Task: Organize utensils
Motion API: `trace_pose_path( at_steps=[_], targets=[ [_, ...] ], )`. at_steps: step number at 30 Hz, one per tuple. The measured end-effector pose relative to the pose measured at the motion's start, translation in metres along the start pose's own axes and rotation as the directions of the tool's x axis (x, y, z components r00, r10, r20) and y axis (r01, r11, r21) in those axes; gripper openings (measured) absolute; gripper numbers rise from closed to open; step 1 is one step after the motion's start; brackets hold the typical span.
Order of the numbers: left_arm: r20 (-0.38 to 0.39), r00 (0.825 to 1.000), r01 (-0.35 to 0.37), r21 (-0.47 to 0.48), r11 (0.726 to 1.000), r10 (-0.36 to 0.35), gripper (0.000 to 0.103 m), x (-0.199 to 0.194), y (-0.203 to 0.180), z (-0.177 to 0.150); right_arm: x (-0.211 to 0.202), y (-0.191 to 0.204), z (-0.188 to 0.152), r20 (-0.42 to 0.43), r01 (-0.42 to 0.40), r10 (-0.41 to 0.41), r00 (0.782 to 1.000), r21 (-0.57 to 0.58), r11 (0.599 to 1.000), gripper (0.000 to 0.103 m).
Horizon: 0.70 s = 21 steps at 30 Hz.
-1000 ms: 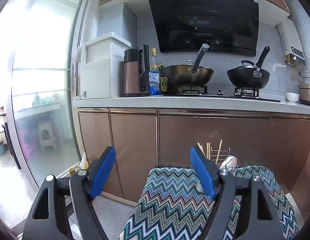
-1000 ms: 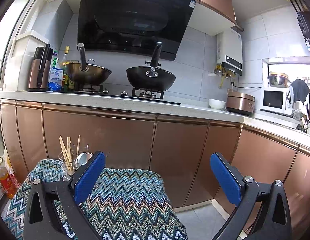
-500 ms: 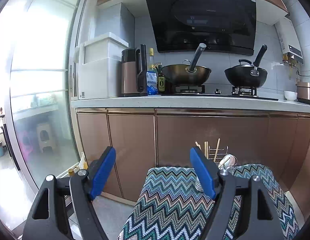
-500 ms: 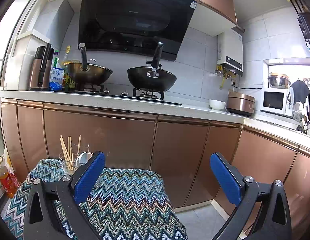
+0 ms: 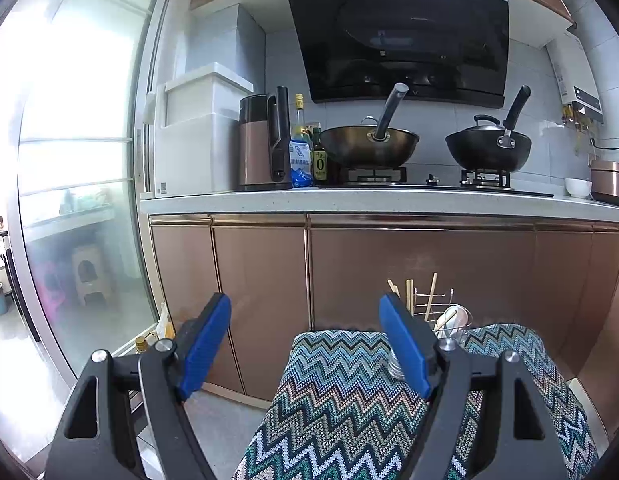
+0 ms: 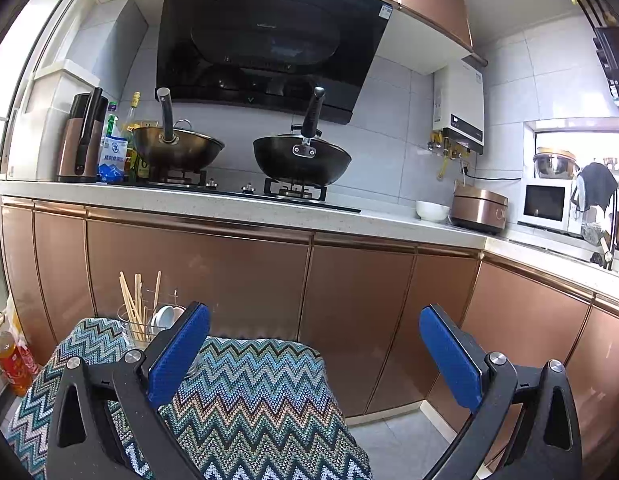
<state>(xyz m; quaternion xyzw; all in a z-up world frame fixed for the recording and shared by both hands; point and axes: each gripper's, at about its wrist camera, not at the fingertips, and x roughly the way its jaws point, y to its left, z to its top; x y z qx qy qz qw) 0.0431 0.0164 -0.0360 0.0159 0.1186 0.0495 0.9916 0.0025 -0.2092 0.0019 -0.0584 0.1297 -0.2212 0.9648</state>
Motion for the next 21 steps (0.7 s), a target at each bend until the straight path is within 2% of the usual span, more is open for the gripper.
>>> trace_pose_path(
  at_steps=[21],
  targets=[
    [-0.014, 1.000, 0.009, 0.009, 1.000, -0.009, 0.076, 0.0034, -0.0023, -0.0020, -0.0006, -0.0012, -0.0002, 0.001, 0.000, 0.000, 1.000, -0.006, 1.000, 0.103]
  ],
)
